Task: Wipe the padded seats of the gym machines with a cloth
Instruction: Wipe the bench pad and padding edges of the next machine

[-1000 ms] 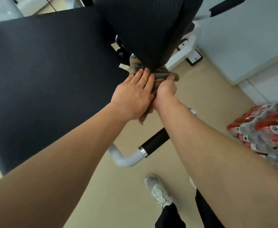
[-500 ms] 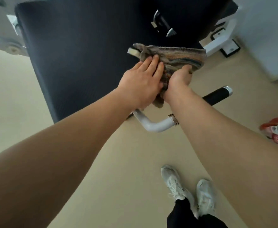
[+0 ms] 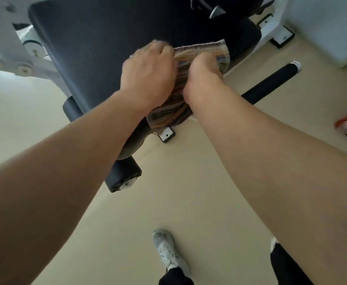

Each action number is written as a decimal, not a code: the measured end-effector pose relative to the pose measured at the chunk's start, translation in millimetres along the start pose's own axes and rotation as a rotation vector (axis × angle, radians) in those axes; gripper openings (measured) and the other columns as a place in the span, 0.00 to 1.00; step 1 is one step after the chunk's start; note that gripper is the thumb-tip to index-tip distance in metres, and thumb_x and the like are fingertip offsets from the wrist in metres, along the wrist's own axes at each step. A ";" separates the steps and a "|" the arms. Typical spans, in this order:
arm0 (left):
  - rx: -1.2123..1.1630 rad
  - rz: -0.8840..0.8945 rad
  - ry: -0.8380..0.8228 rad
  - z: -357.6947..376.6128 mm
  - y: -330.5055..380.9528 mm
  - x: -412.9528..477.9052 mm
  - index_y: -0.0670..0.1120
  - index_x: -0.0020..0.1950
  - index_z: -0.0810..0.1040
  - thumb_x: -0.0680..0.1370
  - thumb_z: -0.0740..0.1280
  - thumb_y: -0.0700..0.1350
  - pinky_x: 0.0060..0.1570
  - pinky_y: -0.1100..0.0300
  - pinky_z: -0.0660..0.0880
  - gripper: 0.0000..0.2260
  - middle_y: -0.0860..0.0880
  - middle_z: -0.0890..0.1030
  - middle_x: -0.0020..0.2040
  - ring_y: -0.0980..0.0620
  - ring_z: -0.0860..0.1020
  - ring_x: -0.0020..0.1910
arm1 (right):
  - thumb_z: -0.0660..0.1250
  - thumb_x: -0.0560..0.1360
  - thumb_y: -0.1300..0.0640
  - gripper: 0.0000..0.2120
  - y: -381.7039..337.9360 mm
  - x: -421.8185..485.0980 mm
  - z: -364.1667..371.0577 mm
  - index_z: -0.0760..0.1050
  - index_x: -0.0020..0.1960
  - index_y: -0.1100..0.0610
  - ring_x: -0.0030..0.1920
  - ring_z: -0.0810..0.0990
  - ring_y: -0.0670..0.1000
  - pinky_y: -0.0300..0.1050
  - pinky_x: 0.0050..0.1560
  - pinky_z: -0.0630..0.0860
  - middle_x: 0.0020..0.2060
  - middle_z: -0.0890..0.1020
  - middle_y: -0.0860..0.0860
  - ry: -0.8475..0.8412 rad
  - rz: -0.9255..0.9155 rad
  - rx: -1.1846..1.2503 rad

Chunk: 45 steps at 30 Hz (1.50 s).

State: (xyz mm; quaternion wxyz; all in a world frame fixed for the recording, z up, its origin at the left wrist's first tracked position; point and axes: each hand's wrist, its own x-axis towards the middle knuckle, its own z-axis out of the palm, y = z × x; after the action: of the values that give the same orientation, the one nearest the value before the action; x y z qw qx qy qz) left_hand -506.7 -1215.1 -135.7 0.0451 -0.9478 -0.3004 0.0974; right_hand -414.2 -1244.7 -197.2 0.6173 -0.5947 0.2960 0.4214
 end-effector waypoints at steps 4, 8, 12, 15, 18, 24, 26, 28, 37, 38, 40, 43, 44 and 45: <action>0.052 0.241 -0.214 28.1 -22.1 11.0 0.46 0.82 0.47 0.85 0.44 0.57 0.78 0.48 0.50 0.28 0.44 0.48 0.82 0.45 0.50 0.81 | 0.54 0.82 0.44 0.27 31.6 -4.0 -1.8 0.60 0.77 0.56 0.62 0.76 0.62 0.60 0.64 0.74 0.68 0.73 0.59 -0.050 -0.142 0.167; 0.055 0.210 -0.153 23.4 -70.5 -56.7 0.44 0.82 0.46 0.84 0.42 0.58 0.79 0.47 0.49 0.29 0.42 0.47 0.82 0.43 0.49 0.81 | 0.52 0.83 0.47 0.32 99.4 -59.8 9.2 0.45 0.81 0.55 0.77 0.61 0.59 0.60 0.75 0.61 0.80 0.55 0.56 -0.056 -0.434 0.141; 0.055 0.236 -0.149 22.3 -107.0 -118.7 0.44 0.82 0.44 0.82 0.35 0.62 0.79 0.44 0.48 0.33 0.42 0.46 0.82 0.44 0.45 0.81 | 0.48 0.83 0.46 0.33 170.9 -99.1 6.7 0.38 0.81 0.56 0.81 0.45 0.49 0.53 0.81 0.47 0.82 0.44 0.52 -0.172 -0.625 0.089; 0.048 0.203 -0.172 26.8 -95.8 -86.3 0.47 0.82 0.43 0.83 0.39 0.60 0.79 0.47 0.44 0.30 0.45 0.44 0.82 0.46 0.44 0.81 | 0.47 0.83 0.46 0.33 151.5 -77.0 15.3 0.38 0.81 0.57 0.81 0.45 0.51 0.55 0.80 0.48 0.82 0.45 0.54 -0.112 -0.609 0.131; 0.025 0.273 -0.208 27.1 -70.5 -44.4 0.48 0.82 0.43 0.85 0.43 0.58 0.79 0.50 0.44 0.28 0.46 0.43 0.82 0.48 0.44 0.81 | 0.47 0.83 0.46 0.33 129.5 -54.8 14.3 0.40 0.82 0.58 0.81 0.47 0.52 0.56 0.80 0.50 0.82 0.47 0.55 -0.062 -0.645 0.233; -0.029 0.413 -0.027 33.0 -102.2 -109.3 0.49 0.82 0.51 0.84 0.42 0.58 0.79 0.49 0.49 0.27 0.47 0.51 0.82 0.49 0.49 0.81 | 0.48 0.80 0.42 0.34 191.8 -83.8 22.9 0.45 0.82 0.53 0.80 0.56 0.48 0.54 0.79 0.54 0.81 0.54 0.50 -0.141 -0.692 0.312; -0.072 0.447 0.041 40.9 -113.9 -134.2 0.48 0.81 0.56 0.85 0.43 0.57 0.78 0.45 0.53 0.27 0.47 0.56 0.81 0.48 0.53 0.81 | 0.48 0.81 0.39 0.33 221.3 -96.5 24.3 0.45 0.82 0.49 0.79 0.56 0.46 0.54 0.79 0.56 0.81 0.54 0.49 -0.230 -0.744 0.340; -0.115 0.443 0.096 47.2 -118.0 -139.9 0.47 0.80 0.61 0.85 0.44 0.56 0.76 0.43 0.56 0.26 0.46 0.61 0.80 0.47 0.57 0.80 | 0.48 0.82 0.39 0.32 233.0 -91.5 22.4 0.46 0.82 0.48 0.80 0.55 0.48 0.56 0.78 0.57 0.81 0.54 0.50 -0.249 -0.811 0.286; 0.008 0.663 -0.061 30.3 -84.9 -77.7 0.49 0.82 0.54 0.83 0.46 0.54 0.79 0.52 0.50 0.27 0.49 0.54 0.82 0.50 0.53 0.80 | 0.48 0.85 0.49 0.25 197.9 -67.0 19.8 0.59 0.79 0.57 0.72 0.70 0.51 0.48 0.75 0.65 0.73 0.71 0.55 -0.195 -0.627 0.460; -0.023 0.656 -0.021 32.2 -87.3 -83.2 0.49 0.81 0.56 0.83 0.47 0.53 0.79 0.53 0.51 0.26 0.49 0.56 0.81 0.50 0.54 0.80 | 0.48 0.84 0.49 0.26 201.7 -68.1 21.4 0.59 0.79 0.59 0.72 0.71 0.52 0.48 0.74 0.65 0.73 0.71 0.56 -0.192 -0.615 0.474; -0.127 0.609 0.125 41.9 -100.4 -106.4 0.48 0.79 0.62 0.84 0.50 0.50 0.78 0.52 0.54 0.23 0.49 0.63 0.79 0.50 0.59 0.79 | 0.50 0.81 0.46 0.31 218.7 -81.3 23.8 0.58 0.80 0.60 0.75 0.66 0.55 0.51 0.77 0.60 0.75 0.67 0.60 -0.168 -0.610 0.278; -0.270 0.567 0.298 68.9 -130.5 -148.9 0.40 0.77 0.66 0.84 0.52 0.45 0.75 0.42 0.60 0.22 0.42 0.66 0.77 0.43 0.62 0.78 | 0.50 0.84 0.47 0.29 272.6 -113.3 26.9 0.49 0.82 0.56 0.78 0.52 0.41 0.29 0.75 0.48 0.81 0.53 0.55 -0.139 -0.682 -0.016; -0.278 0.561 0.318 78.3 -139.0 -157.6 0.38 0.77 0.64 0.84 0.53 0.44 0.74 0.40 0.60 0.22 0.39 0.64 0.77 0.41 0.60 0.78 | 0.51 0.85 0.47 0.29 286.3 -121.2 25.8 0.46 0.82 0.52 0.78 0.53 0.39 0.27 0.74 0.49 0.81 0.53 0.51 -0.178 -0.667 0.022; -0.276 0.537 0.317 85.7 -144.1 -163.7 0.38 0.77 0.62 0.83 0.53 0.43 0.75 0.40 0.59 0.22 0.38 0.62 0.78 0.39 0.57 0.79 | 0.53 0.85 0.45 0.29 295.3 -124.2 22.7 0.46 0.82 0.48 0.79 0.55 0.42 0.34 0.76 0.54 0.81 0.55 0.49 -0.214 -0.668 0.050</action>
State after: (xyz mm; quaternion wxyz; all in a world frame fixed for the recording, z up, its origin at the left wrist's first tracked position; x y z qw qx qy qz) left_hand -736.7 -1190.0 -172.9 -0.0647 -0.9935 -0.0397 -0.0844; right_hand -733.2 -1261.8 -230.0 0.7631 -0.5959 0.0290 0.2486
